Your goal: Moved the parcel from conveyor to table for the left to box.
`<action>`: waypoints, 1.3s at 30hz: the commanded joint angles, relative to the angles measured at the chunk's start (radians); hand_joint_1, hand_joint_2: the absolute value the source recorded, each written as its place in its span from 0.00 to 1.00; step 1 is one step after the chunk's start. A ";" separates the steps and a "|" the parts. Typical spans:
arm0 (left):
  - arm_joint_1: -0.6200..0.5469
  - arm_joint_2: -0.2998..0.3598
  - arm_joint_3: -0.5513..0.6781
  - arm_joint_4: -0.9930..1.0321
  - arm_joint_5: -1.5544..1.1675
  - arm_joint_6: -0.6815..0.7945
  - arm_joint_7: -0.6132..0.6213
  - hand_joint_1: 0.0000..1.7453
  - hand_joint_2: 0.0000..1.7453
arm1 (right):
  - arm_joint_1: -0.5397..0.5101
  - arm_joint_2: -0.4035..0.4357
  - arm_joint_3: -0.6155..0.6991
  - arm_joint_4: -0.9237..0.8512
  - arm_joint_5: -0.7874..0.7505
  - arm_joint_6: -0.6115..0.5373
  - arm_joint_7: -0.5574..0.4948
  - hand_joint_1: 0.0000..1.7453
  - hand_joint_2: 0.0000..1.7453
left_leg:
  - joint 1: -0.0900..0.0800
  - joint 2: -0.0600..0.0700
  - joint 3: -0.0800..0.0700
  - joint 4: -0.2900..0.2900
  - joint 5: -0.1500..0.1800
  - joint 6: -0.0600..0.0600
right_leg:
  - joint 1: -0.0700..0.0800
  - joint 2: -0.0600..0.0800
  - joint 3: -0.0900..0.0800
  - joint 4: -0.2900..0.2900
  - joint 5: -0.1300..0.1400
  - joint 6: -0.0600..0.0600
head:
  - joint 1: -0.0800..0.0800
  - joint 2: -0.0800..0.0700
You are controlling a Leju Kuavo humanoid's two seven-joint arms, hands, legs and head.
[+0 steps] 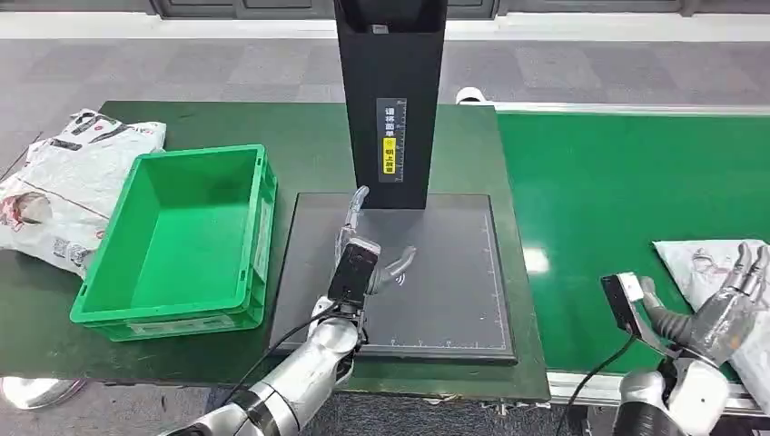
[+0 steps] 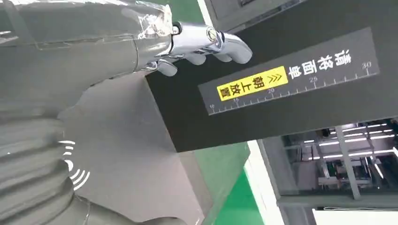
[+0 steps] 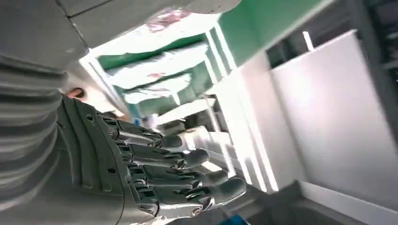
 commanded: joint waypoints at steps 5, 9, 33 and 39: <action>-0.049 0.002 0.037 0.075 -0.024 -0.011 0.001 0.00 1.00 | 0.024 -0.241 0.345 0.293 0.048 0.003 0.634 0.00 1.00 | 0.002 0.002 0.003 -0.001 -0.001 0.000 | 0.003 0.003 0.004 -0.003 0.001 0.000 | 0.000 0.000; -0.045 -0.001 0.057 0.077 -0.010 -0.029 0.001 0.00 1.00 | 0.031 -0.297 0.349 0.383 0.044 0.003 0.707 0.00 1.00 | 0.001 0.001 0.003 -0.001 0.000 0.001 | 0.002 0.000 0.005 -0.004 0.001 0.000 | 0.000 0.000; -0.076 0.000 0.089 0.103 -0.003 -0.026 0.001 0.00 1.00 | -0.165 -0.378 0.534 0.811 0.048 0.077 0.963 0.00 1.00 | -0.002 0.002 0.001 0.000 0.000 0.004 | -0.001 0.001 0.001 0.000 0.001 0.001 | 0.000 0.000; -0.069 -0.001 0.094 0.095 -0.004 -0.027 0.001 0.00 1.00 | -0.174 -0.383 0.586 0.816 0.048 0.124 1.005 0.00 1.00 | 0.000 0.003 0.005 -0.002 -0.001 0.003 | 0.001 0.002 0.006 -0.004 0.001 0.000 | 0.000 0.000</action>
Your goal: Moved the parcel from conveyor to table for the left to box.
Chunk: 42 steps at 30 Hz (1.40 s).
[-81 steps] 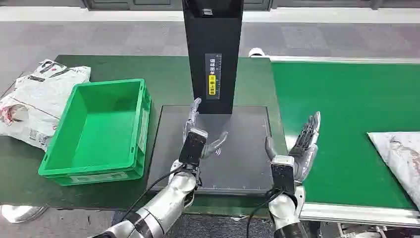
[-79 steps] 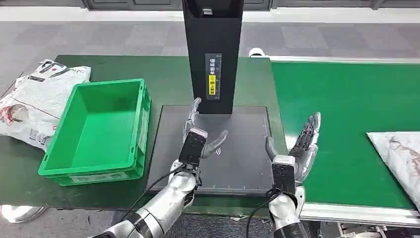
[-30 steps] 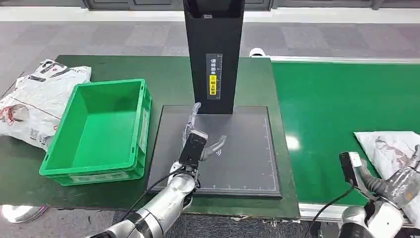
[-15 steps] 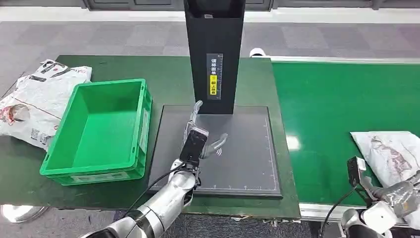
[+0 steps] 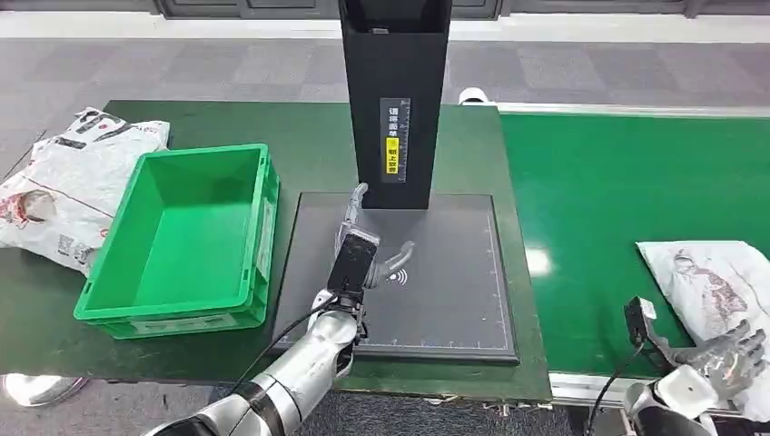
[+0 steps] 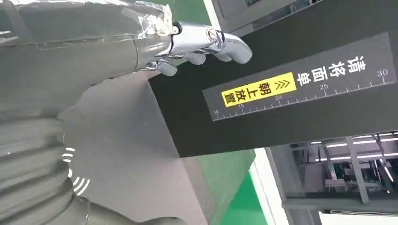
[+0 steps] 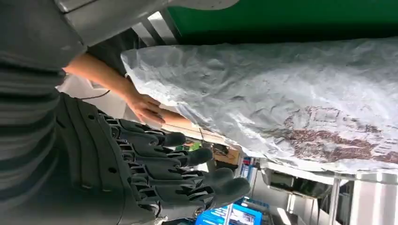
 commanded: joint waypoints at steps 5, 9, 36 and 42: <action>-0.037 0.011 0.045 0.042 0.005 -0.016 0.001 0.00 1.00 | -0.052 -0.023 0.187 0.091 -0.002 0.178 0.109 0.00 1.00 | 0.001 0.003 0.004 -0.001 -0.001 -0.001 | 0.001 0.003 0.004 -0.003 0.000 -0.001 | 0.000 0.000; -0.035 0.013 0.040 0.035 -0.017 -0.010 0.001 0.00 1.00 | -0.049 -0.015 0.190 0.091 -0.015 0.276 0.121 0.00 1.00 | 0.001 0.002 0.003 -0.001 -0.001 -0.001 | 0.001 0.003 0.003 -0.002 0.000 -0.001 | 0.000 0.000; -0.022 0.026 0.066 0.027 0.017 -0.035 0.001 0.00 1.00 | -0.076 0.058 0.156 0.082 -0.020 0.172 -0.004 1.00 1.00 | 0.001 0.005 0.003 0.000 0.000 0.001 | 0.001 0.005 0.003 -0.002 0.002 0.001 | 0.000 0.000; -0.033 0.040 0.152 0.024 0.063 -0.077 0.001 0.00 1.00 | -0.114 0.128 0.159 0.043 -0.044 -0.054 -0.155 1.00 1.00 | 0.001 0.008 0.004 0.000 0.000 0.001 | 0.002 0.008 0.003 -0.002 0.003 0.001 | 0.000 0.000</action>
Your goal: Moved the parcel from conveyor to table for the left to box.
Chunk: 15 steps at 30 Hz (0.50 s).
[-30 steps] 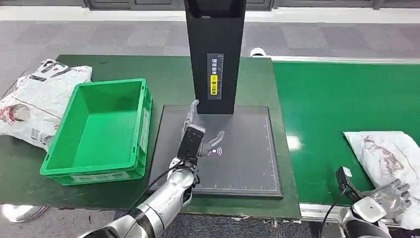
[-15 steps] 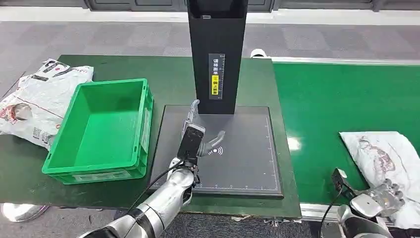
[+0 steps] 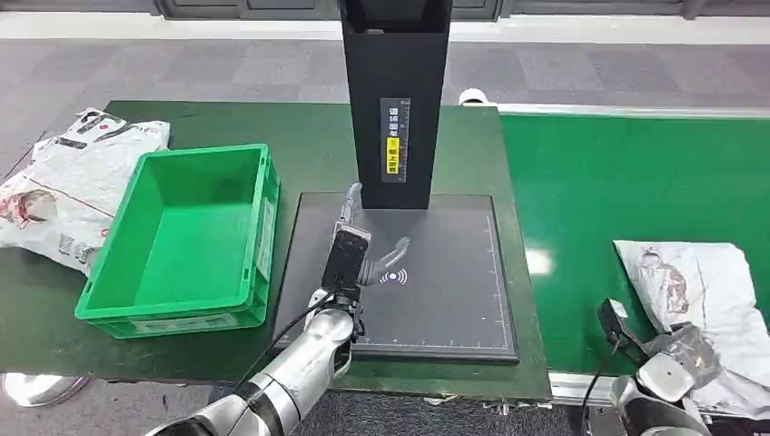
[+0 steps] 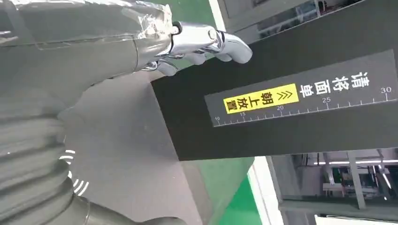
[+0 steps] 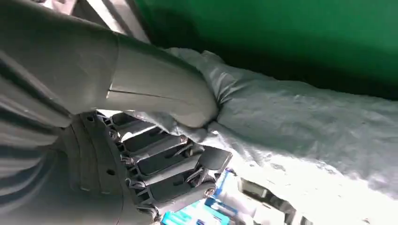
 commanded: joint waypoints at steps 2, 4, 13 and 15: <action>-0.049 0.058 0.127 0.048 0.014 -0.009 0.001 0.00 1.00 | -0.061 0.161 0.040 -0.183 -0.052 -0.219 -0.243 1.00 1.00 | 0.000 0.010 0.001 0.000 -0.001 -0.001 | 0.000 0.010 -0.002 0.000 0.002 -0.001 | 0.000 0.000; -0.055 0.076 0.130 0.039 -0.026 0.050 0.001 0.00 1.00 | -0.042 0.210 0.041 -0.339 -0.110 -0.219 -0.387 1.00 1.00 | 0.001 0.013 0.001 0.000 -0.001 -0.002 | 0.000 0.013 -0.003 0.001 0.003 -0.002 | 0.000 0.000; -0.100 0.120 0.207 0.058 -0.055 0.106 0.001 0.00 1.00 | 0.053 0.414 0.083 -0.710 -0.239 -0.219 -0.773 1.00 1.00 | 0.002 0.005 0.000 0.000 0.003 -0.005 | 0.003 0.007 -0.004 0.001 0.001 -0.003 | 0.000 0.000; -0.104 0.131 0.224 0.040 -0.058 0.093 0.001 0.00 1.00 | 0.058 0.444 0.151 -0.710 -0.234 -0.219 -0.779 1.00 1.00 | 0.004 0.004 0.000 0.000 0.002 -0.007 | 0.005 0.006 -0.003 0.001 0.001 -0.004 | 0.000 0.000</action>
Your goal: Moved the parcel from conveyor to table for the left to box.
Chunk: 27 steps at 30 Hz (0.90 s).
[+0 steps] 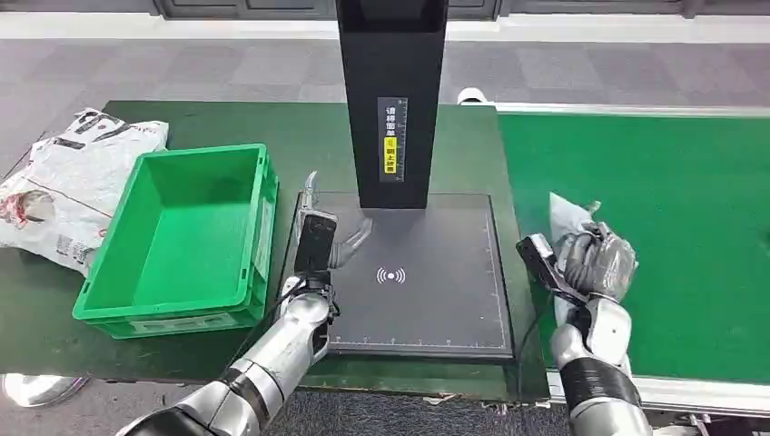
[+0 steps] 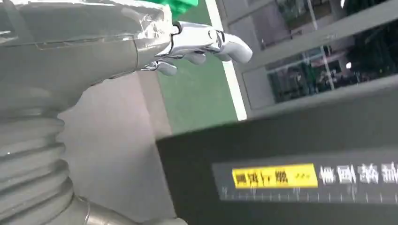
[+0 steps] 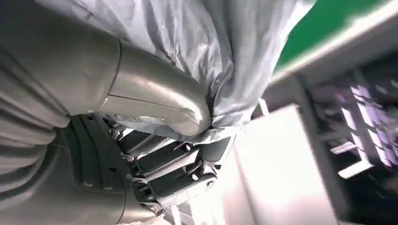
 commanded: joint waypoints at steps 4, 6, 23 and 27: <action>-0.061 0.069 0.114 0.016 -0.019 -0.006 0.001 0.00 1.00 | 0.042 0.169 0.170 -0.263 -0.055 0.005 -0.150 1.00 1.00 | 0.002 0.006 0.001 0.000 -0.001 -0.001 | 0.001 0.006 0.000 0.000 0.000 -0.001 | 0.000 0.000; -0.058 0.068 0.134 0.004 -0.020 -0.024 0.001 0.00 1.00 | 0.037 0.153 0.257 -0.242 -0.090 0.005 -0.152 1.00 1.00 | 0.001 0.004 0.001 -0.001 -0.001 -0.001 | 0.000 0.006 -0.001 0.001 0.000 -0.001 | 0.000 0.000; -0.084 0.059 0.155 0.013 -0.052 -0.115 0.001 0.00 1.00 | -0.026 0.106 0.930 0.035 -0.401 0.411 0.044 0.97 1.00 | 0.001 0.006 0.003 -0.002 -0.002 -0.002 | 0.001 0.007 0.001 -0.001 0.000 -0.001 | 0.000 0.000; -0.086 0.056 0.155 0.013 -0.051 -0.114 0.002 0.00 1.00 | -0.026 0.103 0.930 0.036 -0.402 0.412 0.044 0.30 1.00 | 0.001 0.004 0.000 -0.001 -0.001 -0.002 | 0.001 0.005 -0.001 0.000 0.000 -0.001 | 0.000 0.000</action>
